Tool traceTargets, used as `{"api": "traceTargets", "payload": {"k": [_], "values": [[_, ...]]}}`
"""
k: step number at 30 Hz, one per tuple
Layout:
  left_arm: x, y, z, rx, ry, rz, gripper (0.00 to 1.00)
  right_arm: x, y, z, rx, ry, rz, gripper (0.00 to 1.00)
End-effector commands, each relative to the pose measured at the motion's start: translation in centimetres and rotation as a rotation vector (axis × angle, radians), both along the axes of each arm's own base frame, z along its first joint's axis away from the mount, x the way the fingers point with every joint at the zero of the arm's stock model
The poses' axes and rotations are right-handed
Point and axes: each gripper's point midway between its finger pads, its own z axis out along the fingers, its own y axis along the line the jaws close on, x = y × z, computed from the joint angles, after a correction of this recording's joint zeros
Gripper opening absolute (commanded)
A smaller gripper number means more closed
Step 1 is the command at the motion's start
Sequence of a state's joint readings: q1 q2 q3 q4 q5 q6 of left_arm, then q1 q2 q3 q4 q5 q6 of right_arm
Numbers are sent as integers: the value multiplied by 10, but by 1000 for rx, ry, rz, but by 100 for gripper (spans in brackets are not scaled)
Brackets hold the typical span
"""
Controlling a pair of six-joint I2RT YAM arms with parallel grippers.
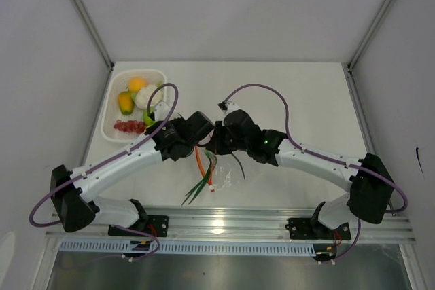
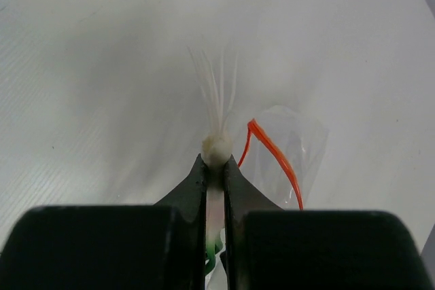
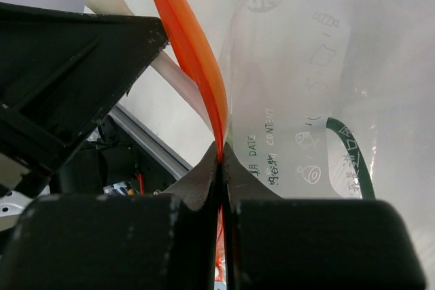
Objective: Place the food in the zip-top bag and seal the zipper
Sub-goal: Place the fake vegetable in the zipper food storage bag.
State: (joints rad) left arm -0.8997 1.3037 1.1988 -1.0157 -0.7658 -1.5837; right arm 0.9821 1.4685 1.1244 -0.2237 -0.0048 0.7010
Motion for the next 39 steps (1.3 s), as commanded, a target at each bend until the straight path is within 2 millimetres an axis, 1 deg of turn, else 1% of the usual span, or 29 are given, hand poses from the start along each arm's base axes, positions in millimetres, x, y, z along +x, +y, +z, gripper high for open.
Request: {"api": "traceTargets", "payload": {"k": [1,3,5,7,8,10,11,12,14,15,16,17,18,19,20,22,26,27,31,39], "values": [[-1,-13,16,-36,-41,-51,1,7,16,34,97,-46,16,0],[-4,-15,12,-37,-21,-62,1,8,14,35,91,-47,11,0],[-7,-13,9,-38,-9,-46,1,9,13,36,92,-45,7,0],[-5,-10,12,-47,-27,-14,0,9,14,36,103,-34,6,0],[-6,-5,12,-31,-25,3,1,9,16,34,106,-28,9,0],[-1,-2,26,-25,-60,28,1,7,18,34,112,-22,18,0],[0,0,25,-9,-55,43,1,6,19,34,111,-22,20,0],[-4,6,28,15,-40,58,1,6,19,34,109,-21,20,0],[-3,8,37,15,-46,89,1,6,18,33,105,-22,17,0],[-3,10,32,44,-28,101,1,7,17,34,104,-26,15,0],[-9,19,28,70,-3,132,1,7,17,36,105,-28,12,0],[-10,20,31,70,5,151,0,8,15,35,100,-33,8,0],[-12,22,26,92,26,164,1,8,14,35,98,-33,6,0],[-18,29,24,122,50,184,1,8,14,35,97,-32,6,0],[-18,28,29,116,50,195,1,9,14,34,93,-32,4,0],[-22,32,28,145,72,219,1,9,14,32,88,-34,6,0],[-22,32,30,147,56,214,1,9,15,30,82,-32,9,0],[-20,30,34,145,46,209,1,9,14,30,82,-32,8,0],[-16,26,36,152,37,206,1,9,14,30,84,-29,11,0],[-3,20,30,210,16,220,10,6,16,32,99,-17,18,0]]}}
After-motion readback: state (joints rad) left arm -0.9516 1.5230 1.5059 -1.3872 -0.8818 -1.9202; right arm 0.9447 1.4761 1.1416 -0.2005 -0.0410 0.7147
